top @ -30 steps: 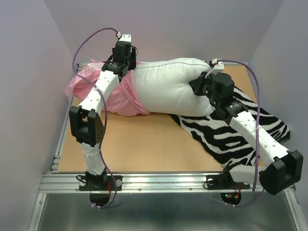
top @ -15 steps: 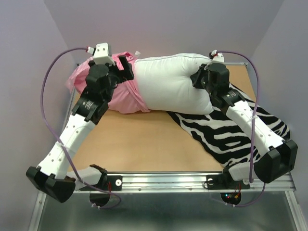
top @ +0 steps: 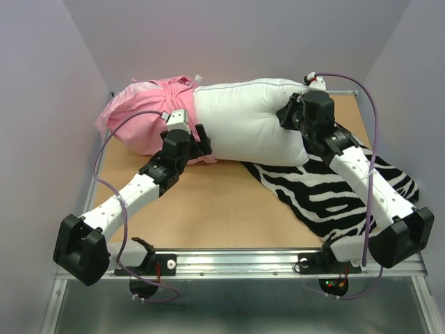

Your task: Remove the pillowcase from the pillow

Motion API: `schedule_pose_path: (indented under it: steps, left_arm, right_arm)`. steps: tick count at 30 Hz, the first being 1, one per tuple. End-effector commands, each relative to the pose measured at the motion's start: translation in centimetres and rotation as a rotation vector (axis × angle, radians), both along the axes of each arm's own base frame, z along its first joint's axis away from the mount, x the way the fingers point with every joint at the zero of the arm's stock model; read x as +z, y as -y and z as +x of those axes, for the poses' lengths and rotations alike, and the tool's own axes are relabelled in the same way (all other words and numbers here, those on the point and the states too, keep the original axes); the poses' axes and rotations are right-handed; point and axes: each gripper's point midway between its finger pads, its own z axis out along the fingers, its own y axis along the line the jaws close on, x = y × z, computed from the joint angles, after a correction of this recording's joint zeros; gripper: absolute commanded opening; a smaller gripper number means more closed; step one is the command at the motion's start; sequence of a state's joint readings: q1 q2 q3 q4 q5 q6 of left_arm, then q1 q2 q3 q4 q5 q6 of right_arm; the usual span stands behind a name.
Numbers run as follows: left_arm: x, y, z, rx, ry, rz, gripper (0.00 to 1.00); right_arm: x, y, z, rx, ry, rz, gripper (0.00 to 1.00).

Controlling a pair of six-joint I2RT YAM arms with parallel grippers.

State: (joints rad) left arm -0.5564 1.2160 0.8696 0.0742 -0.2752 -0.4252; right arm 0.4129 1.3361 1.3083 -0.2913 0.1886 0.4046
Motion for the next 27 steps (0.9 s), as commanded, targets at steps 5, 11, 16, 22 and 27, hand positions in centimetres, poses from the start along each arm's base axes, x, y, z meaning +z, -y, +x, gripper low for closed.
schedule_pose_path:
  steps: [5, 11, 16, 22, 27]
  left_arm:
    - [2.5, -4.2, 1.5, 0.278, 0.098, -0.011, 0.6]
    - [2.7, -9.1, 1.4, 0.497, 0.064, 0.077, 0.0]
    - [4.6, -13.7, 2.2, 0.637, 0.068, 0.111, 0.0]
    - [5.5, -20.0, 3.4, 0.81, 0.045, 0.163, 0.0]
    - [6.7, -24.5, 4.2, 0.911, 0.04, 0.167, 0.0]
  right_arm:
    - [4.3, 1.4, -0.6, -0.042, 0.05, -0.001, 0.0]
    - [8.4, 2.5, -1.8, -0.069, 0.07, -0.011, 0.01]
    - [14.9, 4.0, -3.2, -0.113, 0.169, 0.018, 0.0]
    - [20.0, 5.1, -5.2, -0.13, 0.23, 0.045, 0.0]
    - [23.5, 6.5, -7.1, -0.154, 0.285, 0.049, 0.01]
